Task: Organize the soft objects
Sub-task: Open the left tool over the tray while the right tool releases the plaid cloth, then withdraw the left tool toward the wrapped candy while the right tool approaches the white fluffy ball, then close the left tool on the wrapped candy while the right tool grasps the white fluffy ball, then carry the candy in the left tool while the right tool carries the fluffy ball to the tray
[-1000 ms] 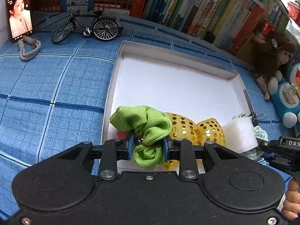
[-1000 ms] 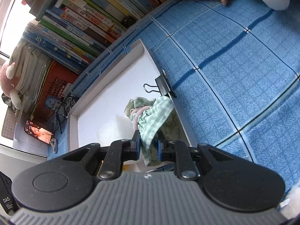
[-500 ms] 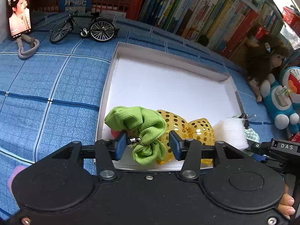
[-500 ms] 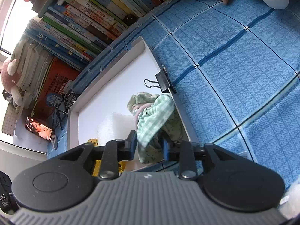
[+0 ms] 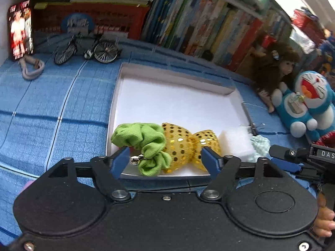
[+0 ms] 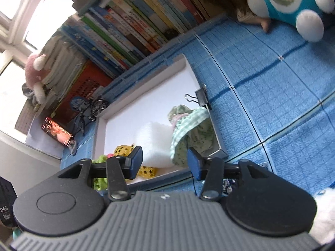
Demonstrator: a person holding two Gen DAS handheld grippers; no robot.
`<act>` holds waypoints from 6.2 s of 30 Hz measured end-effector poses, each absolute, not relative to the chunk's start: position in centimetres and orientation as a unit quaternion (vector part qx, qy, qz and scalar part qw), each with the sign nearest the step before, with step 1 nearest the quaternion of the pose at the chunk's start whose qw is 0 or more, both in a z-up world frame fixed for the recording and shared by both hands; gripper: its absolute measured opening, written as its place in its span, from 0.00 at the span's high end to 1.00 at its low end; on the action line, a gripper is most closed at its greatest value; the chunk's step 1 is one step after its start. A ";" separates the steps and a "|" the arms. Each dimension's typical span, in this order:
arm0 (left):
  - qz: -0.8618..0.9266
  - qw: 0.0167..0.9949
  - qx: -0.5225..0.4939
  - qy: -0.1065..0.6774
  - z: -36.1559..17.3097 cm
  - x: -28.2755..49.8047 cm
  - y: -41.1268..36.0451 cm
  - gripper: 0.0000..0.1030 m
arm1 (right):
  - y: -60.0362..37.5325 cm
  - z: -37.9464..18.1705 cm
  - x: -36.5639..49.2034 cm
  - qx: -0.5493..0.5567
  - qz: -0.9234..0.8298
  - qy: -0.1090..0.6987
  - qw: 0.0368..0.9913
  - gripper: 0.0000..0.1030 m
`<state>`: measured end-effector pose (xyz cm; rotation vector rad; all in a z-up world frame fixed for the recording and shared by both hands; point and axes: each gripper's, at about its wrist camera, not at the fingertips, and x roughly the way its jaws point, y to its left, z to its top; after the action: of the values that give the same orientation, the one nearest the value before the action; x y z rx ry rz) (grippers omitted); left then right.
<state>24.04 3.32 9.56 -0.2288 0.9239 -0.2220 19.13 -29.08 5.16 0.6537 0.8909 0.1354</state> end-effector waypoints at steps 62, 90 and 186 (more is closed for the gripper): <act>-0.157 0.949 -0.019 0.274 6.9 3.2 -0.4 0.18 | -28.6 4.2 0.5 0.052 0.023 0.189 0.980 0.00; -0.099 0.948 -0.053 0.297 1.7 1.4 1.2 0.17 | -29.5 -0.9 -0.6 0.007 -0.073 0.232 0.970 0.00; -0.141 0.941 -0.062 0.301 17.2 18.9 3.2 0.75 | -26.9 11.7 13.7 0.194 0.075 0.238 0.949 0.59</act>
<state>18.86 3.24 17.18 -0.1264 0.6143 -0.2868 13.74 -26.89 11.65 0.3940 0.4847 0.1518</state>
